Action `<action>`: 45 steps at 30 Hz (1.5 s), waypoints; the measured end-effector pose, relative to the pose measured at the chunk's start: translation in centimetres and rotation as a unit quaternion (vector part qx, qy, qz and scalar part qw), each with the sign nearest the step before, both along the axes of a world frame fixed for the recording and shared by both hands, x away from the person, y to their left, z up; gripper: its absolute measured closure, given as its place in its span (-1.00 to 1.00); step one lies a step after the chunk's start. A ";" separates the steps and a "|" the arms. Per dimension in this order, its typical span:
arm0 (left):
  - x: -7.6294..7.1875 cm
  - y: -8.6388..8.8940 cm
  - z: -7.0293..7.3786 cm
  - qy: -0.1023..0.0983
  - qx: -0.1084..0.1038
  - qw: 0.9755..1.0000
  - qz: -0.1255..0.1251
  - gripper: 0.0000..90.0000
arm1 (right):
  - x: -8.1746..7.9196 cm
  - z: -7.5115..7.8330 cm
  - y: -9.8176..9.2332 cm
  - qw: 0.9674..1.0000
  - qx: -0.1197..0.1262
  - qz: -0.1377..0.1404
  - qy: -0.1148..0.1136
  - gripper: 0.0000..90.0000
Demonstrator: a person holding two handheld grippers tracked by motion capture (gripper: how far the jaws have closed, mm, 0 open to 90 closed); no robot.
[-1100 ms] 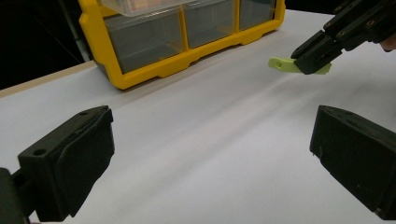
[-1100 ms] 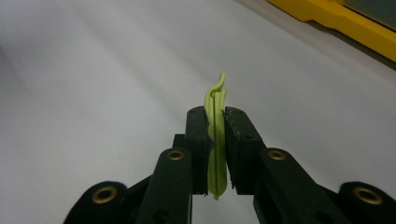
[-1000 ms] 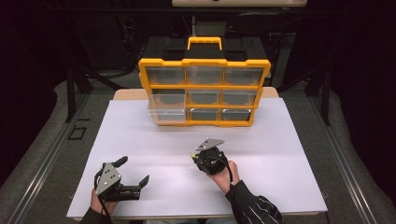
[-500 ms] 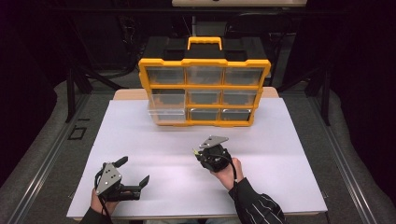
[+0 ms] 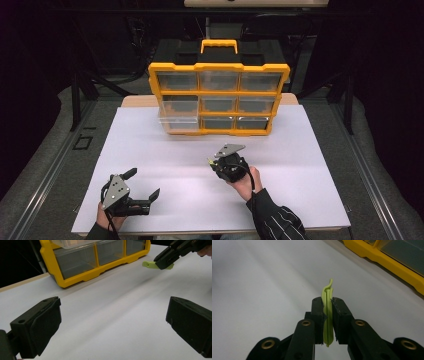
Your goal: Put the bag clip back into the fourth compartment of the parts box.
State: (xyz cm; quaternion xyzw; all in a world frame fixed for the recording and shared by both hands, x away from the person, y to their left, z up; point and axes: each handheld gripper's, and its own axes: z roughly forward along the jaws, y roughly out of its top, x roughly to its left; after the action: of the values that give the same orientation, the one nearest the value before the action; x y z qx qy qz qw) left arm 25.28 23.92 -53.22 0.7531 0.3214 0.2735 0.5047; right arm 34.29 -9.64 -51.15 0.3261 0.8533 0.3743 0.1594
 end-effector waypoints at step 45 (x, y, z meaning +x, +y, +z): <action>0.2 0.0 -0.1 0.002 0.003 1.000 -0.001 -0.99 | 2.9 3.4 -1.5 1.000 0.006 0.005 0.018 0.79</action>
State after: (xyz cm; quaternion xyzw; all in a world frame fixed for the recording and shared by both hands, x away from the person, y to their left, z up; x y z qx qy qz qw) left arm 25.44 23.93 -53.35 0.7557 0.3210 0.2724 0.5017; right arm 37.20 -11.15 -47.80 0.3290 0.8557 0.3740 0.1403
